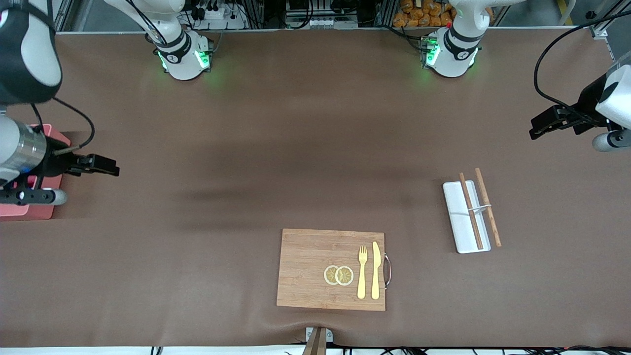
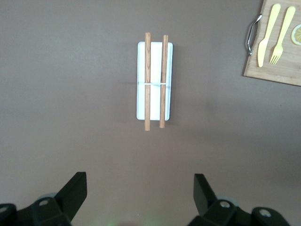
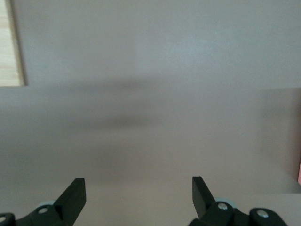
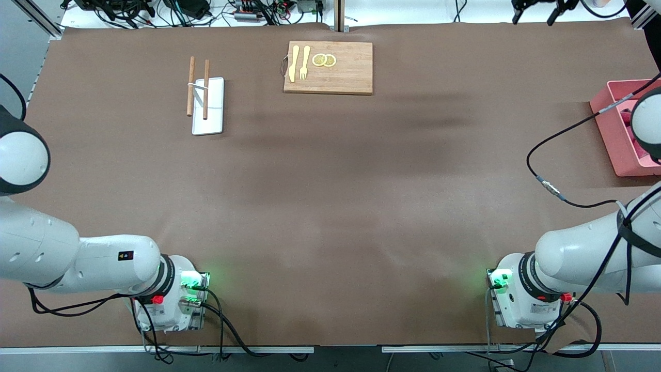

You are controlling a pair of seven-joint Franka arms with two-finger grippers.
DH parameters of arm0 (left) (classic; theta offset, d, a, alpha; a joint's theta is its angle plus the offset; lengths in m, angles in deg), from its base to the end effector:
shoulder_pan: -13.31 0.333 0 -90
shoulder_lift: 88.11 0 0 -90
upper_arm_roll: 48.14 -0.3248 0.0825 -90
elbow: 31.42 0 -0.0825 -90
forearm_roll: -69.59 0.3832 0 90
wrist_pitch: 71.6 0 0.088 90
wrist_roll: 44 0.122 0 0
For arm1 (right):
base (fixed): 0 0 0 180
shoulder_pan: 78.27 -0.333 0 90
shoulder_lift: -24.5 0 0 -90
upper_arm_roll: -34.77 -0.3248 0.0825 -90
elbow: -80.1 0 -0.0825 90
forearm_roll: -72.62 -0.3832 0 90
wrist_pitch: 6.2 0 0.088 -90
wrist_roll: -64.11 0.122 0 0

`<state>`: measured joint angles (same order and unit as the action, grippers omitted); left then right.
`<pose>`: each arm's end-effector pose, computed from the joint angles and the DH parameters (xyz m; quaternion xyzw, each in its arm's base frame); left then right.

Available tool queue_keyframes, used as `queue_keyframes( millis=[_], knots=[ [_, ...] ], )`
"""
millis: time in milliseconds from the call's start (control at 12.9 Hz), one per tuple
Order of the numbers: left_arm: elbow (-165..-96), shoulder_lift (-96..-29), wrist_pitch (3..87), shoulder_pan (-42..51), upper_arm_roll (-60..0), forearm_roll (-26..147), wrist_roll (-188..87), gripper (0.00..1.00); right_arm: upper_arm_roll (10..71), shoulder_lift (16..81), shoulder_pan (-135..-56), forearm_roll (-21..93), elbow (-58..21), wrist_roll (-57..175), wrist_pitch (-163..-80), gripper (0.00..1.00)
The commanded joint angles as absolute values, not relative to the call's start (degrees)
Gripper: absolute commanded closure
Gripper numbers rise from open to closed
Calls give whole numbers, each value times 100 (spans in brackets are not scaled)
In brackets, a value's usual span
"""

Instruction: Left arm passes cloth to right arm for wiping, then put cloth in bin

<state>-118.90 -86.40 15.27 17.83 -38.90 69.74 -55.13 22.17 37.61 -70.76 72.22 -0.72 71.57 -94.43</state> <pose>0.5553 -0.0441 0.6179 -0.9982 -0.0559 0.0200 0.0017 0.6149 0.0409 0.5596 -0.9982 0.0223 0.0498 0.0230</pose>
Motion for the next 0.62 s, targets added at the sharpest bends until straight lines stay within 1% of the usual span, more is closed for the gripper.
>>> queue_keyframes(
  millis=[0, 155, 386, 541],
  knots=[
    [-12413, -9083, 1751, 1832, -3848, 6828, -5508, 0, 2308, 2997, -7230, 7122, -375, 7431, -9296, 0],
    [-12476, -9145, 1735, 1814, -3821, 6828, -5490, 0, 2317, 2593, -7212, 7096, -629, 7483, -9242, 0],
    [-12327, -9084, 1708, 1814, -3812, 6863, -5358, 0, 2343, 2547, -7159, 7034, -674, 7501, -9269, 0],
    [-12168, -9005, 1673, 1814, -3812, 6871, -5306, 0, 2317, 2407, -7220, 7034, -744, 7789, -9286, 0]
  ],
)
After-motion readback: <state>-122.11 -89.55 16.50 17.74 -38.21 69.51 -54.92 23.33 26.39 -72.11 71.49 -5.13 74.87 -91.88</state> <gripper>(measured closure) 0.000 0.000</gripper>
